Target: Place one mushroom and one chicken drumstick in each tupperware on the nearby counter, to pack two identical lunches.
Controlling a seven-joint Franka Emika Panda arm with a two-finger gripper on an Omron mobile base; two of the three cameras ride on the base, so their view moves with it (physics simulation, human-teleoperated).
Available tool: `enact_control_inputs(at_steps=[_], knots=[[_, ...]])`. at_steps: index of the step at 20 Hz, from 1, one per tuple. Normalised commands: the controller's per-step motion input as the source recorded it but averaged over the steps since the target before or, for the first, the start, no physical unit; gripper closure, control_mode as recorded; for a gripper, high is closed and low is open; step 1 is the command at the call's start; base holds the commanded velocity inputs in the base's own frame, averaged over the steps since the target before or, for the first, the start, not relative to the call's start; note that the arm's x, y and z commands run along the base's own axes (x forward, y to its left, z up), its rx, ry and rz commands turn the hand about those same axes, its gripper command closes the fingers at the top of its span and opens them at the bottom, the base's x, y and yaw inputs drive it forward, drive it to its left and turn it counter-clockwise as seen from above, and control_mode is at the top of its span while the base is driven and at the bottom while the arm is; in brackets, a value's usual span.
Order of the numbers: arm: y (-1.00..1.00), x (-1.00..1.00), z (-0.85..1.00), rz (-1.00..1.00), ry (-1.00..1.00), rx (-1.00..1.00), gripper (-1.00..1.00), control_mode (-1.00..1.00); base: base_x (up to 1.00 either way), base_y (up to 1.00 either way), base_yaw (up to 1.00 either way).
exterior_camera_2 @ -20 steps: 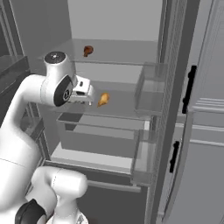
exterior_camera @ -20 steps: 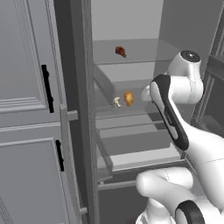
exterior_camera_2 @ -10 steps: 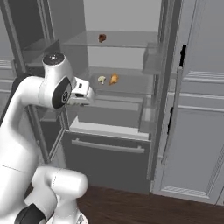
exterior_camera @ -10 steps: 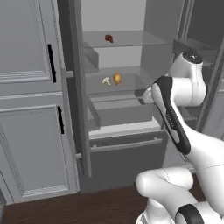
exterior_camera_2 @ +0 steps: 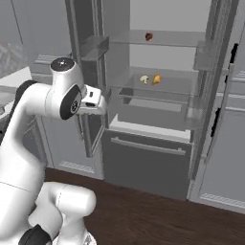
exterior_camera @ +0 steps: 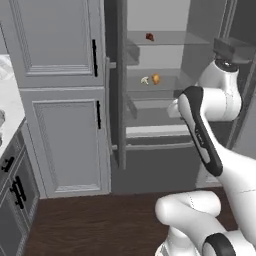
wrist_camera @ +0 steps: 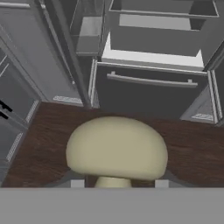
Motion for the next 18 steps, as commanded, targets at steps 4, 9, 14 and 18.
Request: enact_control_inputs(at_steps=[4, 9, 14, 18], knots=[[0.0, 0.0, 0.0, 0.0, 0.0, 0.0, 1.0, 1.0, 0.06, 1.0, 0.26], [0.0, 0.0, 0.0, 0.0, 0.0, 0.0, 1.0, 1.0, 0.41, 1.0, 0.15], [0.0, 0.0, 0.0, 0.0, 0.0, 0.0, 1.0, 1.0, 0.79, 0.82, 0.14], [0.0, 0.0, 0.0, 0.0, 0.0, 0.0, 1.0, 1.0, 1.0, 0.13, 0.26]])
